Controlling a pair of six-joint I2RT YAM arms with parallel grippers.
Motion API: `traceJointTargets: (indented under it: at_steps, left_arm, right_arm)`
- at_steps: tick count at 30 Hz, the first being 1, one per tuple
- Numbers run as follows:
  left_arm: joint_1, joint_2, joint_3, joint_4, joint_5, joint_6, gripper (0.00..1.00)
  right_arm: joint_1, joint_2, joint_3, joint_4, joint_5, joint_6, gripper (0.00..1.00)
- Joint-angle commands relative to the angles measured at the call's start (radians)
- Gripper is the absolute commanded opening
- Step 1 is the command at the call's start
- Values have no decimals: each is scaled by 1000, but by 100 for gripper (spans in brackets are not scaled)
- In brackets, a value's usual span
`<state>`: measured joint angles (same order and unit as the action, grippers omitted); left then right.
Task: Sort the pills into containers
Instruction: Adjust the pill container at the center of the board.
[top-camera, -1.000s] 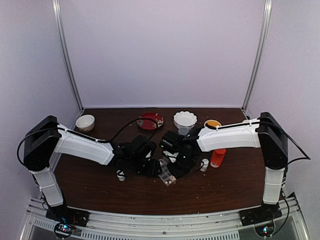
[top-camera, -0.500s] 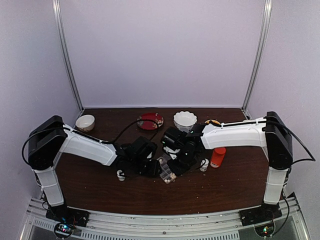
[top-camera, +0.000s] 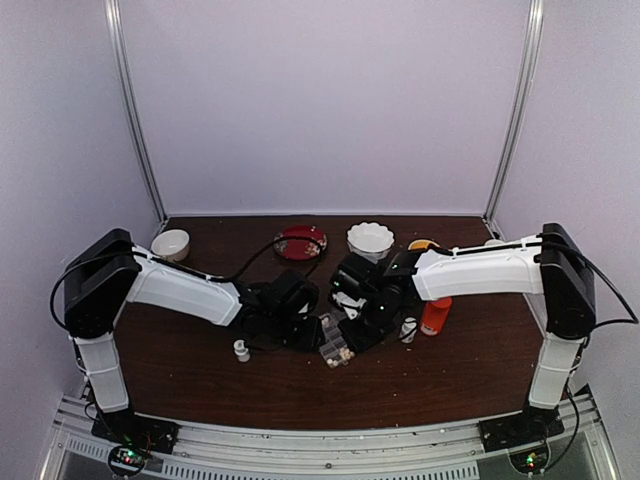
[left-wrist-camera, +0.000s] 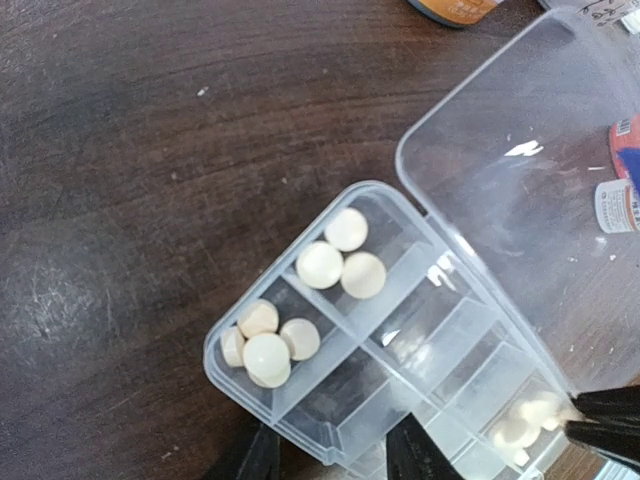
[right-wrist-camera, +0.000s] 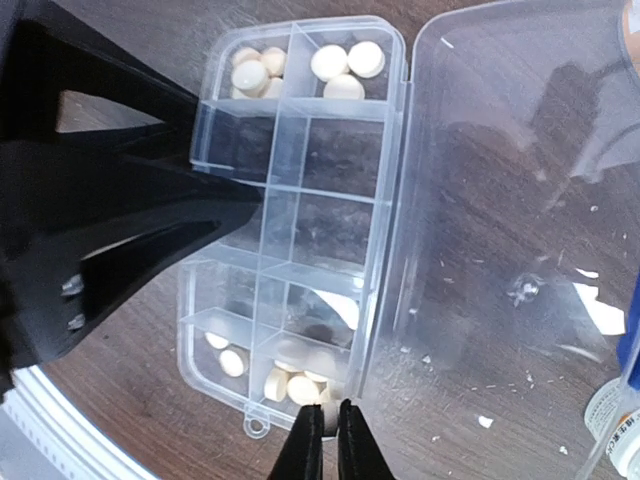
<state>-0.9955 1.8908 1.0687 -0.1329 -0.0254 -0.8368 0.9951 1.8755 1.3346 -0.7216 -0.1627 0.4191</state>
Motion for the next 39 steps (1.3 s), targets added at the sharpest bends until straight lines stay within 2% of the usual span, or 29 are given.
traceJointTargets:
  at_steps: [1,19,32,39]
  left_arm:
    - [7,44,18,-95,-52,28,39]
    - [5,62,66,-158,-82,52,39]
    - [3,70,104,-210,-95,65,39]
    - [-3,-19,103,-193,-100,72,48]
  right_arm:
    - [-22,-86,-55,89,-80,27,5]
    - [-66,-111,-131,194,-187,58,4]
    - [-87,-137,-164,215,-200,56,4]
    - [-53,-110,-150,239,-213,54,4]
